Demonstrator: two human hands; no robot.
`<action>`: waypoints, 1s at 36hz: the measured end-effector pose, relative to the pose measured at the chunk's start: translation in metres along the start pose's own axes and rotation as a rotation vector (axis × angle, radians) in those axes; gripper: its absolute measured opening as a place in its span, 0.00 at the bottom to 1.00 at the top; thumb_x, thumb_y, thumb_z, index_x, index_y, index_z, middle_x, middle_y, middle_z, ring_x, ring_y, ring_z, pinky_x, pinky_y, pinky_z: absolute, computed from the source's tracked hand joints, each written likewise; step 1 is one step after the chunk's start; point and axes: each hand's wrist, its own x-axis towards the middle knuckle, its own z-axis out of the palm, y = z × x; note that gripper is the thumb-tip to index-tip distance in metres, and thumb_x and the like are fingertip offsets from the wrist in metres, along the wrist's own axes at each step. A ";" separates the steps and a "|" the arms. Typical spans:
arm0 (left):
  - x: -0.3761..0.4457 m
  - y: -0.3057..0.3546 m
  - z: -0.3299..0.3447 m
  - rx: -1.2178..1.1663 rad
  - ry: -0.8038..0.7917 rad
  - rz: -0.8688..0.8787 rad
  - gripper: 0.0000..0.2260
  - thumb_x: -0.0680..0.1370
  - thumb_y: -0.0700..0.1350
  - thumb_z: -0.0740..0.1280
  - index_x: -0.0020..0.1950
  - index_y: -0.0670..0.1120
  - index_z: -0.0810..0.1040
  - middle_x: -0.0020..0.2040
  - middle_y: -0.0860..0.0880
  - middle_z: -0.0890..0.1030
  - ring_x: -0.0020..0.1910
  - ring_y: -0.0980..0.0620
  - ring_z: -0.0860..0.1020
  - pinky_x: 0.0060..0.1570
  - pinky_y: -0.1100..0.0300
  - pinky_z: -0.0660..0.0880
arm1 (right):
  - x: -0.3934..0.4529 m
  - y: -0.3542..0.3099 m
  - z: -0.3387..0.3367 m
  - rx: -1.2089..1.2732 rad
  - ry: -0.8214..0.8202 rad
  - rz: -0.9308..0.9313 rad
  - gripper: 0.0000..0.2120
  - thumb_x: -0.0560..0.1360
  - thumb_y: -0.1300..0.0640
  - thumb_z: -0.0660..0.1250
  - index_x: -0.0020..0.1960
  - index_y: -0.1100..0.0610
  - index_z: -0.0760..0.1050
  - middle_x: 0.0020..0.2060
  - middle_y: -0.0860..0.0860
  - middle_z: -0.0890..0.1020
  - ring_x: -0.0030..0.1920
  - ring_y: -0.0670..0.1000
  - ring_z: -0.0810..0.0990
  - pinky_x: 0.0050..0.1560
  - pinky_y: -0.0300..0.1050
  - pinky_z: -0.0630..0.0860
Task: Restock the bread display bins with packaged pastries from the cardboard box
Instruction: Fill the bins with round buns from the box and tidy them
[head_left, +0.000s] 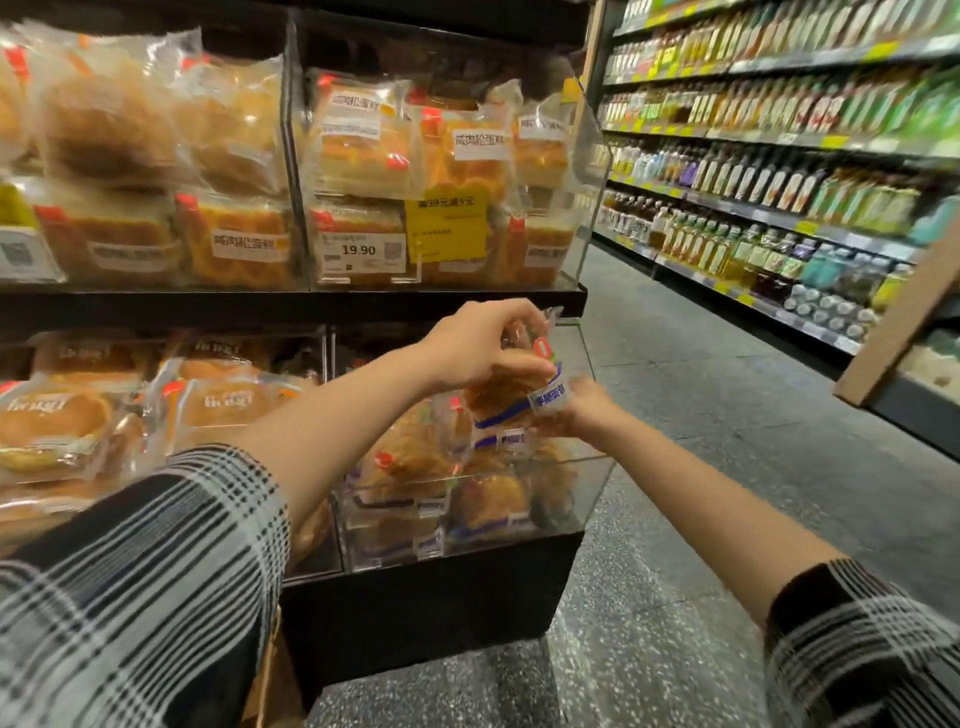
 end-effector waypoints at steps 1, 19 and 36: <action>0.003 0.002 0.005 -0.003 0.004 0.011 0.17 0.68 0.58 0.75 0.52 0.57 0.74 0.46 0.54 0.80 0.48 0.51 0.79 0.52 0.48 0.77 | -0.002 0.001 -0.004 0.139 -0.042 0.036 0.09 0.74 0.70 0.67 0.54 0.67 0.75 0.44 0.59 0.79 0.38 0.51 0.77 0.28 0.30 0.75; 0.001 -0.020 0.050 0.317 -0.233 0.024 0.25 0.70 0.59 0.73 0.63 0.52 0.74 0.60 0.49 0.78 0.59 0.48 0.76 0.57 0.54 0.73 | 0.003 0.024 -0.052 0.687 -0.315 0.203 0.31 0.82 0.40 0.43 0.66 0.63 0.68 0.58 0.63 0.77 0.60 0.59 0.75 0.61 0.51 0.70; -0.020 -0.037 0.067 0.690 -0.376 -0.324 0.52 0.67 0.79 0.47 0.79 0.47 0.39 0.79 0.44 0.39 0.77 0.45 0.36 0.73 0.40 0.34 | 0.007 -0.014 0.020 0.611 -0.158 0.181 0.35 0.81 0.38 0.38 0.75 0.61 0.60 0.73 0.58 0.66 0.73 0.57 0.63 0.66 0.49 0.63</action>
